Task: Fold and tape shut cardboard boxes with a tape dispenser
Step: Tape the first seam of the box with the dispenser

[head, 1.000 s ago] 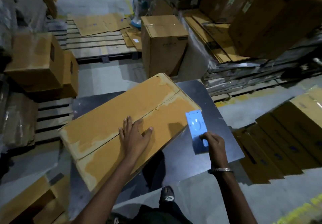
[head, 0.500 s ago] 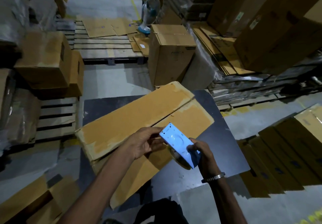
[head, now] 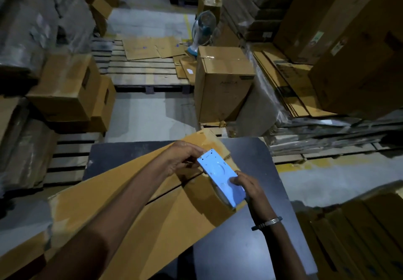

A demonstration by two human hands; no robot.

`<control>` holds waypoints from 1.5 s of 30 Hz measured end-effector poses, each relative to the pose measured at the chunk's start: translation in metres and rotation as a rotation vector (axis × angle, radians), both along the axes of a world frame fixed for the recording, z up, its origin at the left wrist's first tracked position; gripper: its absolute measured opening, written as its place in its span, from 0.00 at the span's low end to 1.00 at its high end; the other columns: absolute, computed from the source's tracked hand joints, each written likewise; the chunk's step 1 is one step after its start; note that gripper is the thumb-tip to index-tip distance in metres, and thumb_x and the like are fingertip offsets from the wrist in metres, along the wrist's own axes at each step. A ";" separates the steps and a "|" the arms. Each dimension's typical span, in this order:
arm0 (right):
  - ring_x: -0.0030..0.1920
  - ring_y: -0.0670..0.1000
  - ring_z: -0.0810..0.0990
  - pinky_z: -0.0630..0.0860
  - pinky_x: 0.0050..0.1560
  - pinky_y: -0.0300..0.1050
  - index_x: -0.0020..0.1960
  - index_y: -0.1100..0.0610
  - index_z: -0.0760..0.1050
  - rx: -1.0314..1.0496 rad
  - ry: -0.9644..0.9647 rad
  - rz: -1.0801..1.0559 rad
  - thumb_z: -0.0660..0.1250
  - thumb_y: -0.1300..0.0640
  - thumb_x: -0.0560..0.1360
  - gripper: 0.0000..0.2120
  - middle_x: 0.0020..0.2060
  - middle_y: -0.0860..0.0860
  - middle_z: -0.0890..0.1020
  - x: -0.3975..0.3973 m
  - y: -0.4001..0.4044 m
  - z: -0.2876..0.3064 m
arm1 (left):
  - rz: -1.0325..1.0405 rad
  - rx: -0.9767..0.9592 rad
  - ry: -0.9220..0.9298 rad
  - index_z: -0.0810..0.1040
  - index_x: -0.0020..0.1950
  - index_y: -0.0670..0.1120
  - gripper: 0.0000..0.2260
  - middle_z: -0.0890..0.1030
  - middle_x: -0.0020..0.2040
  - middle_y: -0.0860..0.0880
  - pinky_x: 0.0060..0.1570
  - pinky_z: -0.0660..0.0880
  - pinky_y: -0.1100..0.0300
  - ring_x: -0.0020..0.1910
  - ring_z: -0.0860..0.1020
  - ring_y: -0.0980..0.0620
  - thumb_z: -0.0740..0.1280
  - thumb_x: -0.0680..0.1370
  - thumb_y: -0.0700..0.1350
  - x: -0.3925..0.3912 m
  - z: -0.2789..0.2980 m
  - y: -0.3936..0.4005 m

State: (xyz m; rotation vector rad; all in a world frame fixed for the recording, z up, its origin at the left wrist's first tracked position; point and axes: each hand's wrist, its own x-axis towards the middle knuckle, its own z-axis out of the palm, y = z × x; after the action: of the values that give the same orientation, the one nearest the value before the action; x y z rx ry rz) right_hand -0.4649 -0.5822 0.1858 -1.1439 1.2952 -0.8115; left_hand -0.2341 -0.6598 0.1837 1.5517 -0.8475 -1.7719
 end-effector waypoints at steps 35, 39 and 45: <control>0.32 0.56 0.58 0.57 0.35 0.46 0.32 0.64 0.61 -0.110 0.431 1.281 0.72 0.29 0.72 0.40 0.29 0.56 0.60 0.214 -0.030 -0.001 | 1.105 -0.011 -0.157 0.87 0.56 0.43 0.08 0.89 0.47 0.45 0.47 0.82 0.60 0.46 0.88 0.49 0.77 0.78 0.43 0.158 -0.063 0.292; 0.33 0.57 0.58 0.56 0.36 0.47 0.32 0.65 0.62 -0.112 0.477 1.257 0.73 0.30 0.72 0.39 0.29 0.56 0.60 0.233 -0.011 0.001 | 1.113 -0.027 -0.120 0.87 0.56 0.44 0.09 0.89 0.44 0.47 0.42 0.80 0.62 0.42 0.88 0.52 0.77 0.78 0.44 0.180 -0.078 0.302; 0.33 0.56 0.59 0.57 0.36 0.46 0.31 0.65 0.65 -0.109 0.555 1.223 0.73 0.31 0.71 0.38 0.29 0.55 0.61 0.257 -0.001 -0.004 | 1.191 -0.029 -0.088 0.87 0.52 0.43 0.04 0.89 0.42 0.46 0.37 0.80 0.65 0.39 0.87 0.51 0.77 0.77 0.38 0.191 -0.105 0.309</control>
State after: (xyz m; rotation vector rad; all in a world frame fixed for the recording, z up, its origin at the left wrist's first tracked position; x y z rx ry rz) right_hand -0.2083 -0.5831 0.1822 -1.9844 0.6992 0.3753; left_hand -0.0428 -0.3509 0.0784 1.5808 0.0964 -0.8038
